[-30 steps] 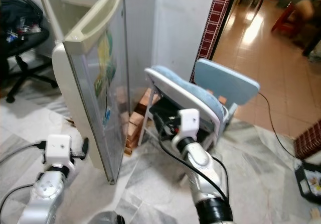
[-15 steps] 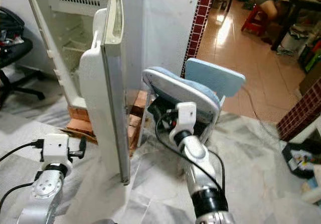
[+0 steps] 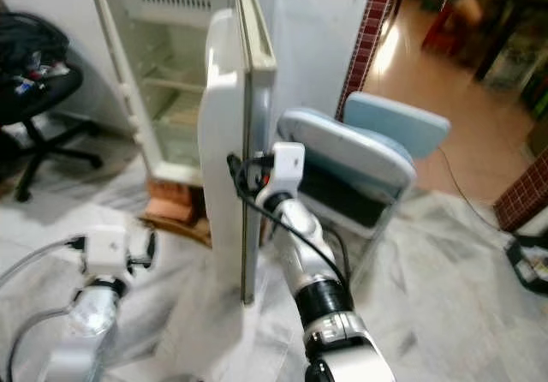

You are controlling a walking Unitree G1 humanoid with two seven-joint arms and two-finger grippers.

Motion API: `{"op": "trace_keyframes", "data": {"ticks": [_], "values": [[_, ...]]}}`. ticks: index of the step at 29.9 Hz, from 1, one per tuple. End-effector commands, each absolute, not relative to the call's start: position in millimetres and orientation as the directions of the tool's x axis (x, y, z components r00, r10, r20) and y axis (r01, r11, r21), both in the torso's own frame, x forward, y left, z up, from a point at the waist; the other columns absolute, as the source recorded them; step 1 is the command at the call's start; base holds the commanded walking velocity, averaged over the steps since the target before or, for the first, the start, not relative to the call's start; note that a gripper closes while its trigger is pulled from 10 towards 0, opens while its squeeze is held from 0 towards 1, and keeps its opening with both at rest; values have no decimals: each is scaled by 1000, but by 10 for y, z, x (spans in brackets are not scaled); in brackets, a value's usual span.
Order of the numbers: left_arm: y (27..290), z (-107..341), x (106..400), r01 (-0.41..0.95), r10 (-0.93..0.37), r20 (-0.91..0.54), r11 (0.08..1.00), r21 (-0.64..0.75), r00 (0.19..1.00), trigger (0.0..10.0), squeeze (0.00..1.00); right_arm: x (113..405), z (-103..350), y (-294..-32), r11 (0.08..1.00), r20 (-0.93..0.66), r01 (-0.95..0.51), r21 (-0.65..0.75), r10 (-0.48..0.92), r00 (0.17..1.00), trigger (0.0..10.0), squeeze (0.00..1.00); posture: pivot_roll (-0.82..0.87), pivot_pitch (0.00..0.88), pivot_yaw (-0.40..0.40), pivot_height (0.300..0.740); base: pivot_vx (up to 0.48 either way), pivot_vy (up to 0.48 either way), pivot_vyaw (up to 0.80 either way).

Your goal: Restocking fridge

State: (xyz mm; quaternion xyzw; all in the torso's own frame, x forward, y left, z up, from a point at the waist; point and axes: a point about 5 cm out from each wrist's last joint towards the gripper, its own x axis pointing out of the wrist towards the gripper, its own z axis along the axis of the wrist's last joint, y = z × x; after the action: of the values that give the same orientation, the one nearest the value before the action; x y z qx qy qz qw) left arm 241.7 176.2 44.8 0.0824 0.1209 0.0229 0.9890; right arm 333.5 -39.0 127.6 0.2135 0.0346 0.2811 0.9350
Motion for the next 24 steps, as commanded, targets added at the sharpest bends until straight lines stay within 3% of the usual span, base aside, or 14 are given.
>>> {"op": "trace_keyframes", "data": {"ticks": [1, 3, 7, 12, 17, 24], "values": [[1755, 467, 2438, -24, 64, -224, 984, 178, 972, 10000, 0, 3209, 1608, 66, 578, 220, -641, 504, 632, 743, 10000, 0, 104, 0, -53, 740, 0, 0, 0], [1761, 466, 2440, -25, 65, -223, 984, 177, 973, 10000, 0, 3187, 1615, 71, 572, 230, -659, 488, 644, 730, 10000, 0, 102, 0, -54, 740, 0, 0, 0], [1749, 459, 2430, -20, 59, -222, 984, 174, 973, 10000, 0, 3176, 1381, -96, 657, 148, -635, 405, 639, 755, 10000, 0, 98, 0, -51, 740, 0, 0, 0], [1707, 475, 2452, -1, 39, -220, 985, 170, 975, 10000, 0, 3142, 1105, -567, 763, 37, -564, 317, 584, 811, 10000, 0, 92, 0, -41, 740, 0, 0, 0], [1716, 595, 2493, 3, 30, -178, 983, 186, 983, 10000, 0, 3160, 1010, -1034, 878, -23, -428, 213, 443, 896, 10000, 0, 91, 0, -34, 740, 0, 0, 0], [1792, 709, 2489, -30, 54, -107, 975, 220, 993, 10000, 0, 3087, 947, -1564, 958, -115, -285, -19, 281, 953, 10000, 0, 71, 0, -24, 740, 0, 434, 0]]}}
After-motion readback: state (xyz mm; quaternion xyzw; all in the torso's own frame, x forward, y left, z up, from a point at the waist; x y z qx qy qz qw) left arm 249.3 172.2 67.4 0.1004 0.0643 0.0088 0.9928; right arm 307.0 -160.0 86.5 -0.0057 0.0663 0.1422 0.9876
